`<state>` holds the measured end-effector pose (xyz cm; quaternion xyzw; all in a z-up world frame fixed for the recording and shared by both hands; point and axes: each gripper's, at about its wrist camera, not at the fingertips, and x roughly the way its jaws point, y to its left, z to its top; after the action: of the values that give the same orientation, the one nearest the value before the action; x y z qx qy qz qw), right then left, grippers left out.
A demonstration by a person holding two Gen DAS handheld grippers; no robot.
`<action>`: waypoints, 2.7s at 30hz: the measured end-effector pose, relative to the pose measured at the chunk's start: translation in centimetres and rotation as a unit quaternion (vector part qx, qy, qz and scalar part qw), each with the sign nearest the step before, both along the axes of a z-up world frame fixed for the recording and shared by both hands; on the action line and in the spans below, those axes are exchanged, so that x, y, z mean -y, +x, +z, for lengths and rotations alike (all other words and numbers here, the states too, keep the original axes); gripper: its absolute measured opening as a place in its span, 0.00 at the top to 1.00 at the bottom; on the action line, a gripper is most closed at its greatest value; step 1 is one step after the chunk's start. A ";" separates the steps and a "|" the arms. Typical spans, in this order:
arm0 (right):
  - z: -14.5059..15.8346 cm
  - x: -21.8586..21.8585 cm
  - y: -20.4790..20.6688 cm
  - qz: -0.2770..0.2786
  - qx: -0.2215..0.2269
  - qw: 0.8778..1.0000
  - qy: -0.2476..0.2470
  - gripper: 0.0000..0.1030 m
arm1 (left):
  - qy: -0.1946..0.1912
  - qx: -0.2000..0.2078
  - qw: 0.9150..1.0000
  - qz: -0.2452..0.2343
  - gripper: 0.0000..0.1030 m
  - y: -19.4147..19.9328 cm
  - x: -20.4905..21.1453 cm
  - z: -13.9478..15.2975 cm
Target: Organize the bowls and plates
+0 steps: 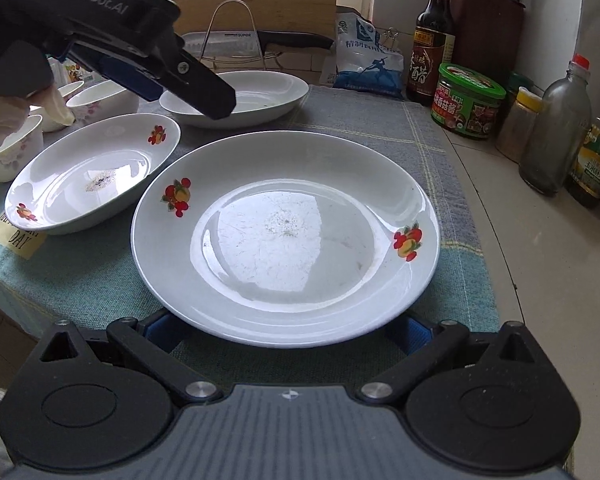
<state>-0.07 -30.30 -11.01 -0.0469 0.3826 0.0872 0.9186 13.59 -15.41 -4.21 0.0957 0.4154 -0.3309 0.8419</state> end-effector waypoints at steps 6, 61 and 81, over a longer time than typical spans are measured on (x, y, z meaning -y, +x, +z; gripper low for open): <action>-0.1 0.6 0.0 0.024 0.006 1.000 0.002 0.00 | 0.029 -0.004 0.998 -0.051 0.01 1.4 2.9 -0.9; 1.2 6.6 5.9 0.058 0.012 0.998 -0.021 0.00 | 0.069 -0.065 0.977 -0.189 0.15 10.2 12.9 -2.9; -0.3 10.0 8.6 0.041 0.004 0.999 -0.014 0.00 | 0.072 -0.061 0.977 -0.191 0.15 13.1 15.9 -5.0</action>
<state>8.57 -40.28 -11.33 -0.0760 0.3782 0.1194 0.9148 26.70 -31.32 -9.25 0.2133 0.4631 -0.4601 0.7268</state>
